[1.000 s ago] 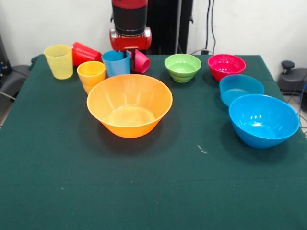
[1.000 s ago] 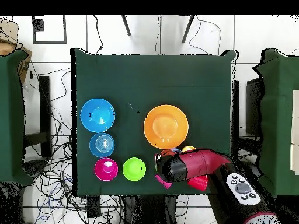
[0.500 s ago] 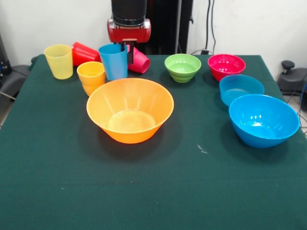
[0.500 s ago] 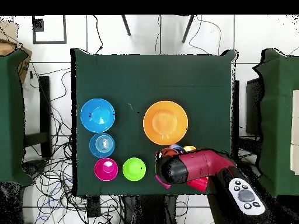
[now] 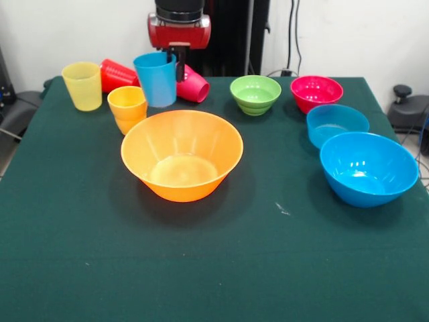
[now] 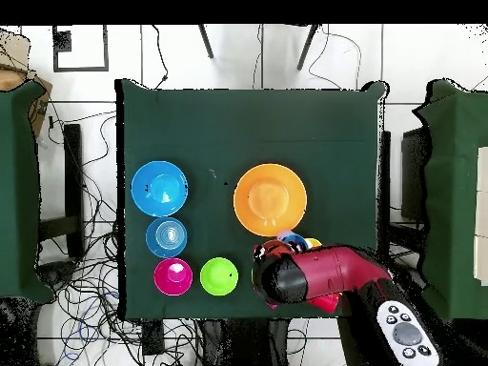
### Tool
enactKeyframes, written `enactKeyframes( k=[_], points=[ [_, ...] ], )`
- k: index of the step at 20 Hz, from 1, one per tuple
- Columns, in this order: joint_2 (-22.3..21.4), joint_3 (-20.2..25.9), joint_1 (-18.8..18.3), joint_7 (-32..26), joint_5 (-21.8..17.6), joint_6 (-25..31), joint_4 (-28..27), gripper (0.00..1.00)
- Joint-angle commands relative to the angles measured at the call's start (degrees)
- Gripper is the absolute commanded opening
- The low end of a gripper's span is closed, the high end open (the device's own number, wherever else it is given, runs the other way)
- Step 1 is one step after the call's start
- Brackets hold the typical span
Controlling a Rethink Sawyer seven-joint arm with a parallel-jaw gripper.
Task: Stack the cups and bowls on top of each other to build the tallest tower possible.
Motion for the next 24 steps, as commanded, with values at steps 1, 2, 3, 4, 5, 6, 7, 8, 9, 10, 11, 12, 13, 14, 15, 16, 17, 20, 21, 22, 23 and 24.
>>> enactKeyframes(
  k=[1, 2, 3, 4, 5, 6, 7, 8, 9, 10, 11, 12, 13, 14, 15, 16, 17, 20, 21, 22, 23, 24],
  points=[
    [-3.37, 4.25, 0.03, -3.87, 3.06, 7.27, 3.91, 0.0],
    [-3.84, 4.42, 0.06, -3.97, 3.43, 7.62, 4.15, 0.0],
    [-4.35, 4.66, -0.51, -4.55, 3.76, 8.0, 4.35, 0.0],
    [-4.83, 4.76, -0.49, -4.66, 4.06, 8.33, 4.51, 0.0],
    [-4.95, 4.87, -0.77, -5.0, 4.24, 8.66, 4.41, 0.0],
    [-5.12, 4.9, -0.77, -5.12, 4.4, 8.89, 4.32, 0.0],
    [-5.28, 4.94, -0.77, -5.23, 4.56, 9.13, 4.23, 0.0],
    [-5.27, 4.88, -0.58, -5.15, 4.46, 9.18, 4.1, 0.0],
    [-5.01, 4.8, -0.75, -5.31, 4.13, 9.13, 3.8, 0.0],
    [-4.65, 4.65, -0.46, -5.13, 3.81, 9.13, 3.37, 0.0],
    [-4.12, 4.76, -0.5, -5.0, 3.74, 8.99, 2.82, 0.0],
    [-3.67, 4.77, -0.3, -4.76, 3.68, 9.11, 2.35, 0.0],
    [-3.32, 4.84, -0.24, -4.77, 3.61, 9.28, 1.85, 0.0],
    [-2.96, 4.91, -0.19, -4.79, 3.54, 9.45, 1.36, 0.0],
    [-2.8, 5.17, -0.39, -5.11, 3.65, 9.75, 1.05, 0.0],
    [-2.7, 5.43, -0.43, -5.35, 3.77, 10.06, 0.87, 0.0],
    [-2.55, 5.74, -0.7, -5.81, 3.85, 10.4, 0.66, 0.0],
    [-1.93, 6.12, -0.79, -6.21, 3.48, 10.99, -0.12, 0.0],
    [-1.82, 6.22, -0.84, -6.27, 3.33, 11.1, -0.3, 0.0],
    [-1.7, 6.32, -0.88, -6.32, 3.18, 11.2, -0.49, 0.0],
    [-1.54, 6.41, -0.99, -6.35, 3.06, 11.28, -0.6, 0.0],
    [-1.45, 6.48, -1.02, -6.33, 2.94, 11.2, -0.62, 0.0]
  ],
)
